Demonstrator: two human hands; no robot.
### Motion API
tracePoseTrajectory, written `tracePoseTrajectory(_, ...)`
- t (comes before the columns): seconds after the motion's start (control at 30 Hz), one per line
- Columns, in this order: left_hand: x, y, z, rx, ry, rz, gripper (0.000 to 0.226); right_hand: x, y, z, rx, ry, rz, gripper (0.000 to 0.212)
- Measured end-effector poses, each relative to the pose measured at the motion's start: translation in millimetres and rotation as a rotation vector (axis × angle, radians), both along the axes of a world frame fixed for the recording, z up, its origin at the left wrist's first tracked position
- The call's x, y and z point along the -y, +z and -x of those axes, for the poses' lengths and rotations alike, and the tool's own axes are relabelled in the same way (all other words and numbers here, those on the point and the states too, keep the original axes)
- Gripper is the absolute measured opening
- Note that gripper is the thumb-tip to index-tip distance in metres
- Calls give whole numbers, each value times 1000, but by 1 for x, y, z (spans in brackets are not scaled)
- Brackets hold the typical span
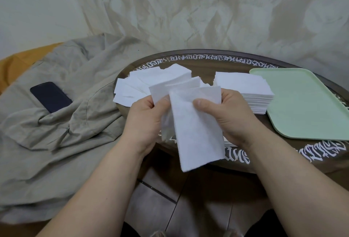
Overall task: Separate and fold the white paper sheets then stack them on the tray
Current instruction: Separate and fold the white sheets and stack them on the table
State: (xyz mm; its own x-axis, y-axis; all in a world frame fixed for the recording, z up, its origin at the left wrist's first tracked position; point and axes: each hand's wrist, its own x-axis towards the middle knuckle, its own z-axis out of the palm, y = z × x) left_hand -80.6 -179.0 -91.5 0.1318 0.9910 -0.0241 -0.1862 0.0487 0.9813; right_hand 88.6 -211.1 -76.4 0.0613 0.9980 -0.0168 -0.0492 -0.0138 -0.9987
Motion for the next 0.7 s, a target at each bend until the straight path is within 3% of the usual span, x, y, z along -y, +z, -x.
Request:
tracePoseTrajectory(0.23,7,2,-7,-18,-44,-34,27,-6,-5,4,30,-118,18,9)
tracePoseTrajectory(0.7,12,3,-7,-116,-66,-112,24,-3,-3,4,66,-115,-17,11)
